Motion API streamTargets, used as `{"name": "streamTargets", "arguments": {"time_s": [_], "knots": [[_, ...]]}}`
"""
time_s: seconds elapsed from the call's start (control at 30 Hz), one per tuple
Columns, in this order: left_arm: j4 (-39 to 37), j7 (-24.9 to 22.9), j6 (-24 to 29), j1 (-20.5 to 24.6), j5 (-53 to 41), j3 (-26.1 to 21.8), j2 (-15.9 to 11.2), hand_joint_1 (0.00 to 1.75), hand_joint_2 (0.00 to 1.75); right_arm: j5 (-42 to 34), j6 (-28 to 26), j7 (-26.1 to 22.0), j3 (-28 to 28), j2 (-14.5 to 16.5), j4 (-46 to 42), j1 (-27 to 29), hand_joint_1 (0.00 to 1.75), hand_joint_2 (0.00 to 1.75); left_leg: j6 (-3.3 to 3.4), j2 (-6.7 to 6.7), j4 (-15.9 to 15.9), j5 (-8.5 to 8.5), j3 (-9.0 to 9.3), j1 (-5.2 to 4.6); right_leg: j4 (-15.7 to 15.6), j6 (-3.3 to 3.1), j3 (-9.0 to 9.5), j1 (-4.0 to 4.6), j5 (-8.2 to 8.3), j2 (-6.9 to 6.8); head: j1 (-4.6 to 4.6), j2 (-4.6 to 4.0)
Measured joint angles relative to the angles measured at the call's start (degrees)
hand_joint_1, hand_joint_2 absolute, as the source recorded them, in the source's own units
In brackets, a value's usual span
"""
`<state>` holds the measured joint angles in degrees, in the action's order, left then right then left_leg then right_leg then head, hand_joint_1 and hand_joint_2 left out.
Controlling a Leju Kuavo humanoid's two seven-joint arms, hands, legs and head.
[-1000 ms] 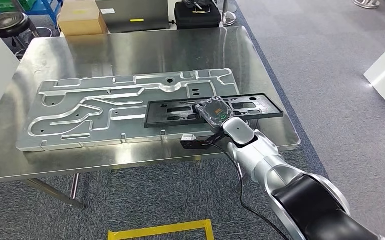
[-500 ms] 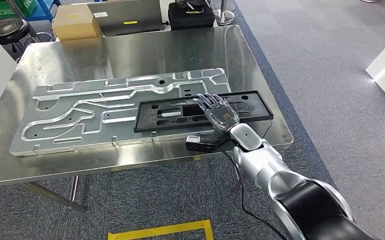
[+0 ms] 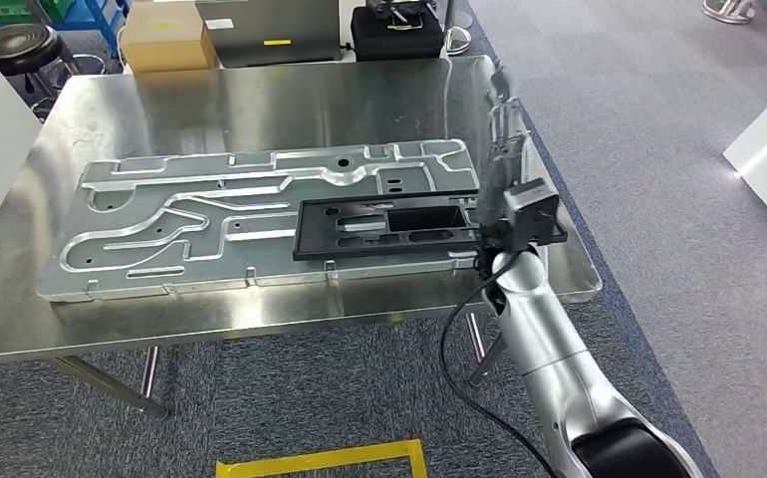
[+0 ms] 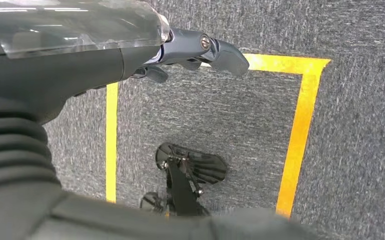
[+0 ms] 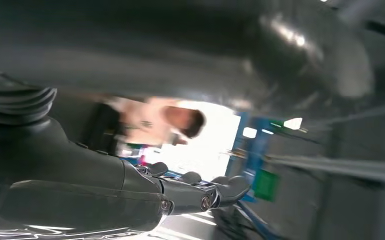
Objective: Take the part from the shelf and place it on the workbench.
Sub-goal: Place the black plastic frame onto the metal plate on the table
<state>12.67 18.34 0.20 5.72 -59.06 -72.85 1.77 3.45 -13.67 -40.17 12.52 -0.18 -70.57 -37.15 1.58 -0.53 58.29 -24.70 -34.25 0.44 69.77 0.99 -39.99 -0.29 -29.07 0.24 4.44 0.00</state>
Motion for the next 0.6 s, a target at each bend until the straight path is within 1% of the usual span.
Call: {"name": "streamTargets", "arguments": {"time_s": [0.03, 0.07, 0.1, 0.13, 0.17, 0.2, 0.23, 0.27, 0.3, 0.37, 0.4, 0.43, 0.47, 0.5, 0.53, 0.57, 0.6], "knots": [[0.0, 0.4, -0.2, -0.1, 0.4, -0.1, 0.1, 0.0, 0.0, -0.1, -0.2, 0.0, -1.7, -0.3, -5.0, 1.5, 0.0, 0.0, -0.05, -0.02, 0.0, -0.09, 0.03, -0.07, -4.2, -0.38, 2.02, 0.11, 1.81, -0.11, 0.0, 0.0], [0.0, 0.8, -0.5, -0.1, 0.9, -0.3, 0.3, 0.0, 0.0, 0.8, -1.4, -0.1, -3.7, -0.7, -10.0, 3.3, 0.0, 0.0, -0.15, -0.12, 0.2, -0.19, 0.02, -0.23, -7.9, -0.72, 3.75, 0.29, 3.05, -0.25, 0.0, 0.0], [0.0, 1.3, -0.8, -0.2, 1.4, -0.5, 0.4, 0.0, 0.0, 2.4, -3.7, -0.1, -6.1, -1.1, -14.7, 5.1, 0.0, 0.0, -0.32, -0.25, 0.2, -0.25, -0.01, -0.29, -10.3, -0.96, 4.88, 0.47, 3.63, -0.39, 0.0, 0.0], [0.0, 1.8, -1.0, -0.4, 1.9, -0.8, 0.6, 0.0, 0.0, 4.5, -6.5, -0.1, -8.6, -1.7, -18.8, 7.0, 0.0, 0.0, -0.52, -0.38, 0.2, -0.33, -0.02, -0.31, -11.3, -1.14, 5.35, 0.66, 3.6, -0.5, 0.0, 0.0], [0.0, 2.2, -1.2, -0.6, 2.3, -1.1, 0.7, 0.0, 0.0, 6.5, -9.4, -0.1, -11.4, -2.4, -22.4, 9.0, 0.0, 0.0, -0.78, -0.5, 0.2, -0.36, 0.05, -0.34, -11.5, -1.27, 5.51, 0.76, 3.59, -0.54, 0.0, 0.0], [0.0, 2.4, -1.3, -0.8, 2.6, -1.4, 0.7, 0.0, 0.0, 8.0, -11.6, -0.1, -14.2, -3.0, -25.3, 11.1, 0.0, 0.0, -1.06, -0.47, 0.1, -0.48, 0.17, -0.34, -11.7, -1.47, 5.7, 0.65, 3.72, -0.58, 0.0, 0.0], [0.0, 2.5, -1.3, -1.0, 2.8, -1.7, 0.8, 0.0, 0.0, 9.0, -13.1, 0.0, -17.1, -3.7, -27.6, 13.5, 0.0, 0.0, -1.36, -0.28, 0.3, -0.98, 0.26, -0.36, -12.1, -1.69, 5.98, 0.49, 3.87, -0.64, 0.0, 0.0], [0.0, 2.5, -1.3, -1.2, 3.0, -1.9, 0.9, 0.0, 0.0, 9.7, -14.1, 0.0, -20.0, -4.3, -29.3, 16.1, 0.0, 0.0, -1.67, -0.08, 1.2, -1.92, 0.11, -0.36, -12.5, -1.92, 6.26, 0.28, 4.06, -0.74, 0.0, 0.0], [0.0, 2.4, -1.3, -1.3, 3.1, -2.0, 0.9, 0.0, 0.0, 10.1, -14.9, 0.1, -23.0, -4.8, -30.5, 18.8, 0.0, 0.0, -1.98, 0.13, 3.4, -3.67, -0.62, -0.28, -12.7, -2.09, 6.46, 0.11, 4.2, -0.86, 0.0, 0.0], [0.0, 2.3, -1.3, -1.4, 3.2, -2.3, 1.1, 0.0, 0.0, 11.1, -16.8, 0.2, -28.5, -5.7, -31.4, 25.1, 0.0, 0.0, -2.51, 0.27, 10.6, -7.88, -3.21, 0.04, -12.8, -2.26, 6.49, 0.08, 4.25, -1.09, 0.0, 0.0], [0.0, 2.2, -1.3, -1.4, 3.2, -2.4, 1.1, 0.0, 0.0, 11.7, -17.8, 0.2, -30.8, -6.1, -31.4, 28.5, 0.0, 0.0, -2.73, 0.27, 13.9, -9.33, -4.38, 0.17, -12.8, -2.26, 6.44, 0.08, 4.25, -1.22, 0.0, 0.0], [0.0, 2.1, -1.2, -1.5, 3.2, -2.5, 1.1, 0.0, 0.0, 12.7, -18.9, 0.2, -32.8, -6.4, -31.2, 32.1, 0.0, 0.0, -2.88, 0.27, 15.2, -9.59, -4.61, 0.25, -12.7, -2.24, 6.37, 0.06, 4.24, -1.34, 0.0, 0.0], [0.0, 2.1, -1.3, -1.6, 3.1, -2.7, 1.1, 0.0, 0.0, 13.9, -19.9, 0.2, -34.7, -6.6, -30.7, 35.4, 0.0, 0.0, -2.97, 0.28, 14.2, -8.73, -3.69, 0.33, -12.6, -2.19, 6.28, 0.02, 4.25, -1.42, 0.0, 0.0], [0.0, 2.0, -1.3, -1.7, 3.1, -2.8, 1.1, 0.0, 0.0, 14.9, -20.7, 0.2, -36.4, -6.6, -30.0, 38.2, 0.0, 0.0, -2.97, 0.28, 11.2, -7.21, -1.87, 0.39, -12.5, -2.12, 6.17, -0.05, 4.27, -1.41, 0.0, 0.0], [0.0, 2.0, -1.3, -1.8, 3.0, -2.9, 1.1, 0.0, 0.0, 16.0, -21.4, 0.2, -38.0, -6.5, -28.8, 40.5, 0.0, 0.0, -2.88, 0.25, 7.0, -5.72, 0.56, 0.42, -12.4, -1.97, 6.02, -0.13, 4.32, -1.3, 0.01, 0.0], [0.0, 1.9, -1.4, -1.8, 2.9, -3.0, 1.1, 0.0, 0.0, 16.9, -21.8, 0.2, -39.4, -6.2, -27.3, 41.9, 0.0, 0.0, -2.63, 0.21, 3.2, -4.62, 2.62, 0.32, -12.2, -1.72, 5.88, -0.1, 4.41, -1.09, 0.01, 0.0], [0.0, 2.0, -1.4, -1.8, 2.9, -3.0, 1.1, 0.0, 0.0, 18.1, -21.9, 0.3, -40.6, -5.7, -25.1, 42.8, 0.0, 0.0, -2.3, 0.18, 0.7, -4.03, 3.94, 0.25, -12.1, -1.41, 5.79, -0.06, 4.55, -0.84, 0.01, 0.0]]}}
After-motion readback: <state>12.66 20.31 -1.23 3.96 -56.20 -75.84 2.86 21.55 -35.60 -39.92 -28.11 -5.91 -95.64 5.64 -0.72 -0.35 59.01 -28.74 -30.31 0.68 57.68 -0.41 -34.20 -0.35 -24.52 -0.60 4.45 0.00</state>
